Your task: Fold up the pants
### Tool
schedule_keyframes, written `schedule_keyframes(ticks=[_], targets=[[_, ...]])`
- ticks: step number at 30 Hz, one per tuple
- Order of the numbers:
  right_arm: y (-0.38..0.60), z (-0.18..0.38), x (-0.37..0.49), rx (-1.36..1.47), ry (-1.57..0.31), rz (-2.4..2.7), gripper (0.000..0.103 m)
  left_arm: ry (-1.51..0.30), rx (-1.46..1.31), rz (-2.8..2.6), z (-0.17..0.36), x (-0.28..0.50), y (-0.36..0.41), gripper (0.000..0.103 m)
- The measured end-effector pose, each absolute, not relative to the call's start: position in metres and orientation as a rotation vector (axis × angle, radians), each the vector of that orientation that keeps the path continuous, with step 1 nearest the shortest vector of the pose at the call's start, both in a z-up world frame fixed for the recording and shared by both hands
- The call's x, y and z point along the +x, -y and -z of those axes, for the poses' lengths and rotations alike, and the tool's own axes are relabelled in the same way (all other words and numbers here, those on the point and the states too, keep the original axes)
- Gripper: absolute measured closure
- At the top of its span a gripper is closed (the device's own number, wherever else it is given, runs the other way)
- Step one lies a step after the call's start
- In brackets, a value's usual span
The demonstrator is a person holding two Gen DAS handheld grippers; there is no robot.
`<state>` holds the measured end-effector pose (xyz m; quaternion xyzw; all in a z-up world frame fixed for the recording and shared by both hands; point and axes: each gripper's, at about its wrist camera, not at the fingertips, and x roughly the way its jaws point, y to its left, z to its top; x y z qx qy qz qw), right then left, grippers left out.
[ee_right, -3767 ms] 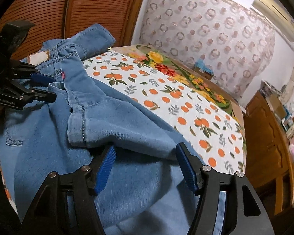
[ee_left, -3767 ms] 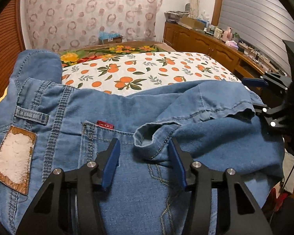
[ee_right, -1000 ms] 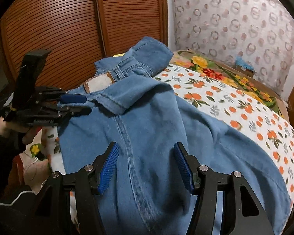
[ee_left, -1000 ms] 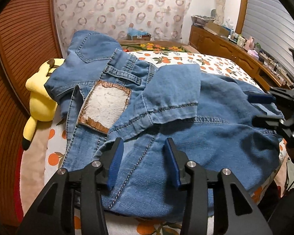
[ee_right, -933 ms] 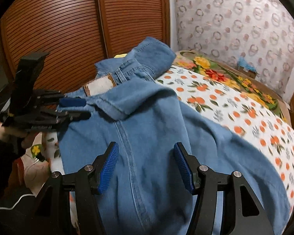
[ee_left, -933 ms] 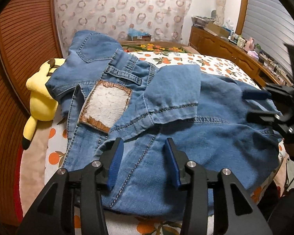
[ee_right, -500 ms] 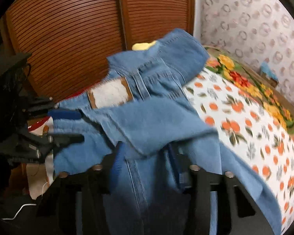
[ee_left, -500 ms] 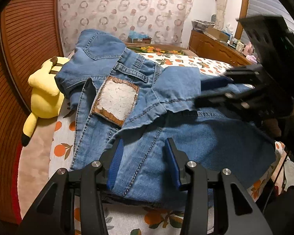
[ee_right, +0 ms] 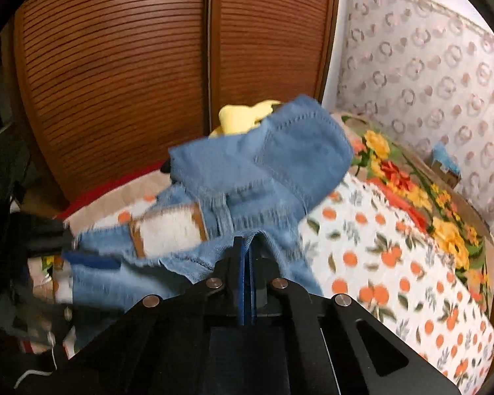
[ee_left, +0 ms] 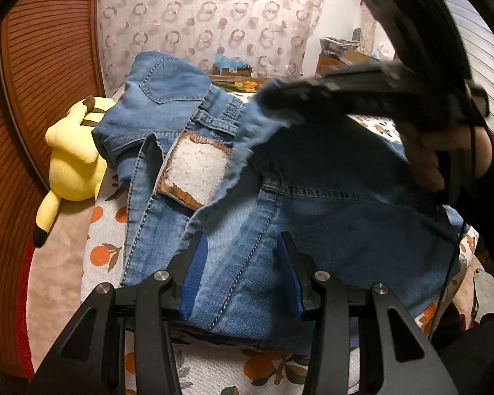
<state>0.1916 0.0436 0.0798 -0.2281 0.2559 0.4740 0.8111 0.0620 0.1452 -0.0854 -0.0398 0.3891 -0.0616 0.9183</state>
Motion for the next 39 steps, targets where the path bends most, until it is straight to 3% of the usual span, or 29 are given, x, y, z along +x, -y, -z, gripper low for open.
schedule_keyframes(ticks=[5, 8, 9, 10, 13, 15, 20, 29, 39], targets=[[-0.07, -0.08, 0.211, -0.448, -0.601, -0.982, 0.101, -0.784, -0.085, 0.132, 0.084, 0.063, -0.146, 0.058], [-0.069, -0.073, 0.217, -0.434, -0.633, -0.933, 0.079, -0.789, -0.095, 0.143, 0.086, 0.065, -0.147, 0.059], [-0.064, -0.072, 0.217, -0.428, -0.634, -0.931, 0.062, -0.79, -0.092, 0.145, 0.087, 0.065, -0.148, 0.059], [-0.059, -0.072, 0.216, -0.418, -0.631, -0.939, 0.054, -0.791, -0.089, 0.146, 0.088, 0.065, -0.147, 0.06], [-0.036, -0.078, 0.211, -0.383, -0.607, -0.918, 0.038, -0.789, -0.092, 0.149, 0.09, 0.063, -0.146, 0.064], [-0.017, -0.082, 0.208, -0.351, -0.586, -0.898, 0.036, -0.786, -0.091, 0.156, 0.089, 0.062, -0.145, 0.071], [0.033, -0.079, 0.195, -0.29, -0.563, -0.88, 0.036, -0.768, -0.067, 0.159, 0.083, 0.055, -0.142, 0.098], [0.101, -0.043, 0.171, -0.246, -0.601, -0.821, 0.036, -0.608, -0.106, 0.161, 0.029, 0.004, -0.155, 0.101], [0.143, -0.046, 0.127, -0.222, -0.616, -0.812, 0.036, -0.69, -0.105, 0.07, 0.045, -0.023, -0.179, 0.101]])
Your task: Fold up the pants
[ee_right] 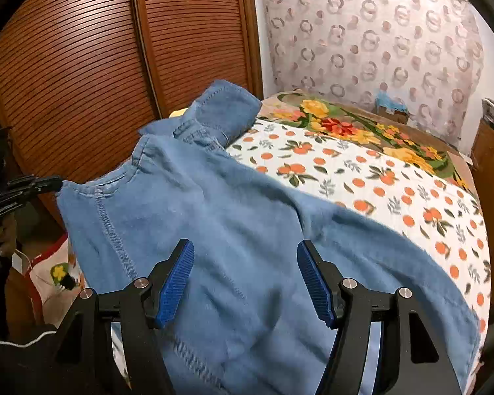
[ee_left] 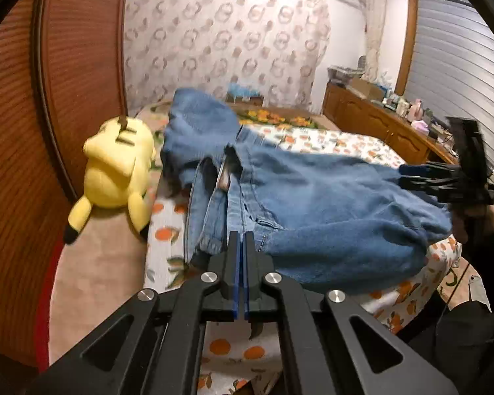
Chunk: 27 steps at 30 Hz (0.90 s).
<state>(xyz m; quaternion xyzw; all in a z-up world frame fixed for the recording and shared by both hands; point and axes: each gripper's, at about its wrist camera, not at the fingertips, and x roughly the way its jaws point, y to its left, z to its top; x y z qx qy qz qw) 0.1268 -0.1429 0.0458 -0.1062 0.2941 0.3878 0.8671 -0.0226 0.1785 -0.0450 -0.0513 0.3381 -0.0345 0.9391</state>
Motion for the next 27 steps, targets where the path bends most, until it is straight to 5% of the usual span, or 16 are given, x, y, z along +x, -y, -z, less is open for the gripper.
schedule_keyframes(ticks=[3, 8, 22, 24, 26, 27], targets=[[0.153, -0.044, 0.116, -0.224, -0.616, -0.805, 0.036, -0.699, -0.106, 0.059, 0.049, -0.019, -0.177, 0.101], [0.181, -0.041, 0.104, -0.206, -0.615, -0.761, 0.036, -0.677, -0.09, 0.035, 0.043, -0.01, -0.175, 0.056], [0.302, -0.031, 0.099, -0.088, -0.604, -0.497, 0.036, -0.682, -0.035, 0.156, 0.042, 0.044, -0.118, 0.055], [0.322, -0.026, 0.098, -0.081, -0.61, -0.445, 0.036, -0.686, -0.027, 0.173, 0.042, 0.051, -0.106, 0.047], [0.344, -0.021, 0.097, -0.065, -0.624, -0.398, 0.036, -0.686, -0.02, 0.186, 0.044, 0.058, -0.094, 0.021], [0.356, -0.017, 0.096, -0.054, -0.63, -0.378, 0.036, -0.68, -0.016, 0.198, 0.044, 0.059, -0.089, 0.021]])
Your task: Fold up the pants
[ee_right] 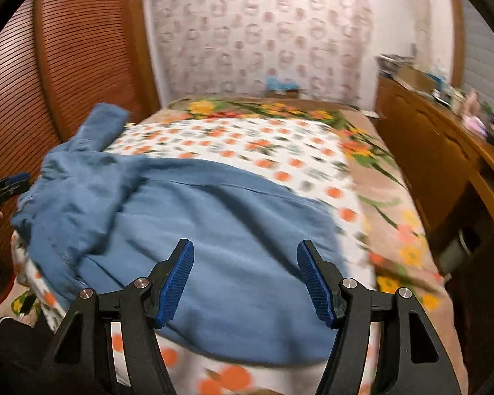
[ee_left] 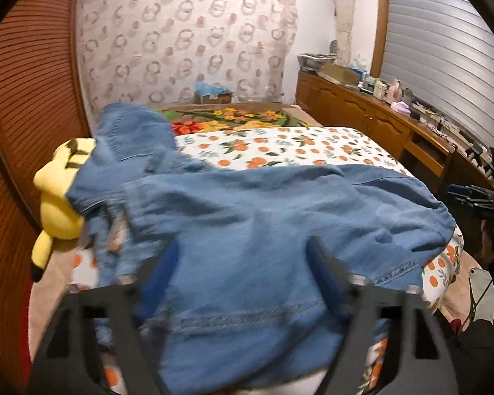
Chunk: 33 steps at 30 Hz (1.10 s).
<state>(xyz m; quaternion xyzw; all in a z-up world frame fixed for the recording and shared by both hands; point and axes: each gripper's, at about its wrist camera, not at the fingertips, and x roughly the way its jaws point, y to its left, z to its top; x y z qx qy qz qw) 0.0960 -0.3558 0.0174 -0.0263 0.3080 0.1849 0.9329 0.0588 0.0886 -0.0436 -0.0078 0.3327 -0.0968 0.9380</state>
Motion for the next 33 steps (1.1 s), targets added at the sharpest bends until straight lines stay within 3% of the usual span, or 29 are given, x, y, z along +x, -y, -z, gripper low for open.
schedule_keyframes(ticks=[15, 21, 30, 33], targets=[[0.44, 0.021, 0.077, 0.015, -0.702, -0.28, 0.036, -0.706, 0.003, 0.305, 0.048, 0.082, -0.016, 0.021], [0.427, 0.033, 0.089, -0.014, -0.726, -0.281, 0.048, -0.709, 0.011, 0.308, 0.046, 0.08, -0.006, 0.021], [0.421, 0.033, 0.095, -0.048, -0.742, -0.274, 0.053, -0.718, 0.018, 0.297, 0.048, 0.08, -0.001, 0.021], [0.419, 0.034, 0.093, -0.066, -0.734, -0.259, 0.063, -0.718, 0.022, 0.292, 0.049, 0.079, -0.001, 0.021]])
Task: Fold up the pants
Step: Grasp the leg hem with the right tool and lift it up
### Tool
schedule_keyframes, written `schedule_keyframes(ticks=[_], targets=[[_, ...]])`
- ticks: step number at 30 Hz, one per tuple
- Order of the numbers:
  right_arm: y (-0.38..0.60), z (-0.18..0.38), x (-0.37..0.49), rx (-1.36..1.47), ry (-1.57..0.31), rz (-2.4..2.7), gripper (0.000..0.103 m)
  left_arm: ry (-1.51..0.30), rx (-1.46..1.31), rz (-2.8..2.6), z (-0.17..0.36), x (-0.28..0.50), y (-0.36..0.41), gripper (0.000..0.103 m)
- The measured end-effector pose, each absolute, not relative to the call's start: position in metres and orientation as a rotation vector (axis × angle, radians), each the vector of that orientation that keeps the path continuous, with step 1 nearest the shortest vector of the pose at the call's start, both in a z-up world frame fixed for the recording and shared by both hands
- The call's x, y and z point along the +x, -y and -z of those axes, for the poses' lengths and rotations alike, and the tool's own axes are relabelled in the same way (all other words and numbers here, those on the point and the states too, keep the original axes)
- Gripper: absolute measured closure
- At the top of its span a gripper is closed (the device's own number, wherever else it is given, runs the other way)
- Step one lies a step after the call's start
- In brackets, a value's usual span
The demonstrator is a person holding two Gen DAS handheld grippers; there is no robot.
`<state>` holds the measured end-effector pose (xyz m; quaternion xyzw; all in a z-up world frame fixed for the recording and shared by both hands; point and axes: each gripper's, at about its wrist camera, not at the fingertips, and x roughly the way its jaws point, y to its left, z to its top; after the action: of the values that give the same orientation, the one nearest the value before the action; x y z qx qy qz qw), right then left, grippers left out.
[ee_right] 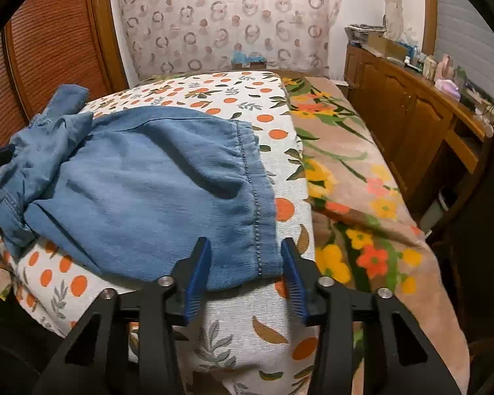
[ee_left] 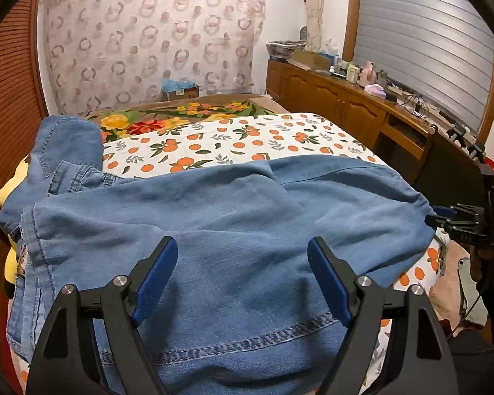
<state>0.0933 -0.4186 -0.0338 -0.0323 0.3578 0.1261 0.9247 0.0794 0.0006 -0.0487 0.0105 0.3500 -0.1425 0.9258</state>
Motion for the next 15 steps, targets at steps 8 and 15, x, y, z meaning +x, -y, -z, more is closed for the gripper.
schedule_keyframes(ticks=[8, 15], targets=[[0.413, 0.032, 0.091, -0.066, -0.731, -0.291, 0.084, -0.721, 0.03, 0.276, 0.051, 0.078, -0.002, 0.021], [0.412, 0.017, 0.087, 0.004, -0.679, -0.329, 0.087, -0.718, 0.033, 0.276, 0.051, 0.077, -0.002, 0.021]])
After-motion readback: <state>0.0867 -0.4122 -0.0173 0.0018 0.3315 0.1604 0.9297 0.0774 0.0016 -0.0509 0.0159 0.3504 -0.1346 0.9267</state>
